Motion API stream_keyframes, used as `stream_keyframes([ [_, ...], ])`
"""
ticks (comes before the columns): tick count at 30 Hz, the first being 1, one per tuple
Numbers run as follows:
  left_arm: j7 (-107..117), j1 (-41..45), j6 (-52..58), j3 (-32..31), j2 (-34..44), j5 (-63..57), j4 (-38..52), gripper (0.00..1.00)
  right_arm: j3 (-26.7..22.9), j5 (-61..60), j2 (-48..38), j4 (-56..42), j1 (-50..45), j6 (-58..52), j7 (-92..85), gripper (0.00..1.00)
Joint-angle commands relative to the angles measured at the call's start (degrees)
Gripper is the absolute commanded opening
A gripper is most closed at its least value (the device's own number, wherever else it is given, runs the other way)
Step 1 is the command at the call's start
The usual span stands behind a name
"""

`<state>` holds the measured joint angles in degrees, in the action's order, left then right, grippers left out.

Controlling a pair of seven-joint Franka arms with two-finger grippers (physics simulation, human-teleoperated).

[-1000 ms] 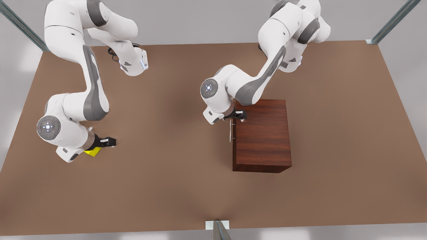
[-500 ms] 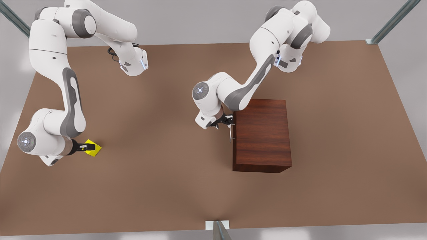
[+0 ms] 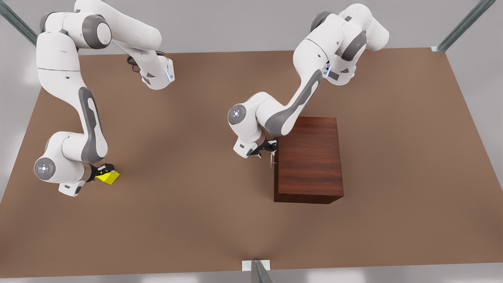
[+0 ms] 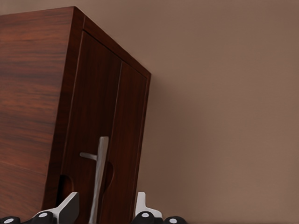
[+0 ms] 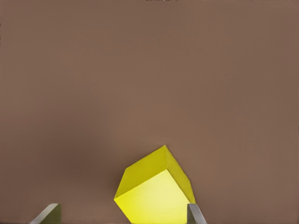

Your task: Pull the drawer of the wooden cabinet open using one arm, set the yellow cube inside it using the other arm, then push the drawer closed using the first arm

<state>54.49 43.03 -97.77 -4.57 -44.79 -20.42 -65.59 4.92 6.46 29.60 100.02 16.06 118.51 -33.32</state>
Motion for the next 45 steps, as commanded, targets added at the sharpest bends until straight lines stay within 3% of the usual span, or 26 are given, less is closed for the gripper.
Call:
stream_keyframes([
  [1, 1.84, -0.06, -0.22, 0.00, -0.47, -0.14, 0.03, 0.69, 0.00, 0.13, 0.19, 0.26, 0.11, 3.31, -29.69, 1.00],
  [9, 1.93, -0.41, -0.58, 0.09, -1.26, -0.23, 0.03, 0.69, 0.00, 6.55, 0.99, 2.19, 0.81, 5.67, -47.79, 1.00],
  [16, 2.46, -0.23, -5.93, 0.00, -1.79, -0.23, 0.20, 0.69, 0.00, 8.13, 0.99, 6.33, 0.99, 12.63, -51.32, 1.00],
  [36, 8.96, 1.09, -14.90, -2.55, -2.49, 0.03, 0.90, 0.69, 0.00, 6.19, 4.94, 6.77, 3.54, 15.00, -49.30, 0.99],
  [38, 10.19, 1.09, -16.75, -2.55, -2.67, 0.03, 0.90, 0.69, 0.00, 6.19, 4.94, 6.77, 3.54, 15.00, -49.21, 0.75],
  [40, 11.07, 1.09, -17.98, -2.63, -2.93, 0.03, 1.08, 0.69, 0.00, 6.19, 4.94, 6.77, 3.54, 14.91, -49.21, 0.60],
  [42, 12.39, 1.09, -19.12, -2.81, -3.02, 0.03, 1.08, 0.69, 0.00, 6.19, 4.68, 6.77, 3.54, 14.30, -49.12, 0.55],
  [45, 13.36, 1.09, -19.73, -3.51, -3.11, 0.03, 1.69, 0.68, 1.41, 5.05, 0.47, 6.24, 3.54, 8.77, -46.49, 0.55],
])
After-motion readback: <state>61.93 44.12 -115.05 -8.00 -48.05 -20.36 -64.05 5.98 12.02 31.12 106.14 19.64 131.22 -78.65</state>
